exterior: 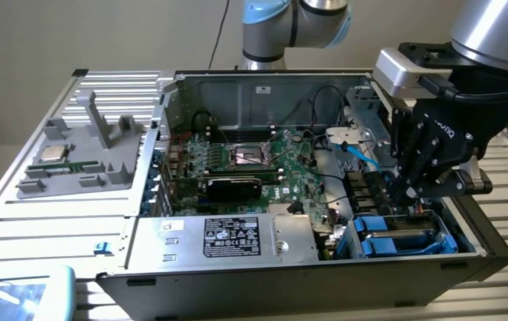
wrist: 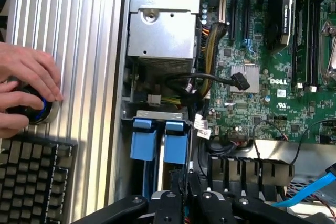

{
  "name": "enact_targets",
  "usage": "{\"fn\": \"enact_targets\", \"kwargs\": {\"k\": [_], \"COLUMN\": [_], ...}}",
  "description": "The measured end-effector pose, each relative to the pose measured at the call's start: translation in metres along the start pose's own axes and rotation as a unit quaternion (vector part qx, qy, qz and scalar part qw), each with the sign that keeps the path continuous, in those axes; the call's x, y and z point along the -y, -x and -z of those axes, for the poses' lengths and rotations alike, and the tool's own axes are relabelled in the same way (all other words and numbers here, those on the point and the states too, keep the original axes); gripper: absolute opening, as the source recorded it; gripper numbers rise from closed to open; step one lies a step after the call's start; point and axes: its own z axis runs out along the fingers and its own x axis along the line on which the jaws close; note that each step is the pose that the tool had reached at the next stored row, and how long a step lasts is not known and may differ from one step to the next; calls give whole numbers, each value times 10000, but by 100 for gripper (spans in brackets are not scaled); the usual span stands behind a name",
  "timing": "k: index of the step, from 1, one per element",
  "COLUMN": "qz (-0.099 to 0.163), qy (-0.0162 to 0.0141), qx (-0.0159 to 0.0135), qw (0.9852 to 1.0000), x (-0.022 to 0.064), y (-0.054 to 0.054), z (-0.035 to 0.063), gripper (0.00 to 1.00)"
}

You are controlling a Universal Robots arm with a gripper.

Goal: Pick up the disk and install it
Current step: 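Insert the first disk wire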

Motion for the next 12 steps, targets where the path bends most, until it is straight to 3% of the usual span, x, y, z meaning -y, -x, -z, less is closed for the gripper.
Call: {"fn": "enact_targets", "kwargs": {"k": [6, 12], "qz": [151, 220], "qy": [-96, -135], "qx": [-15, -23], "qw": [9998, 9997], "x": [-20, -33], "y": [0, 1], "z": [-36, -45], "gripper": [16, 16]}}
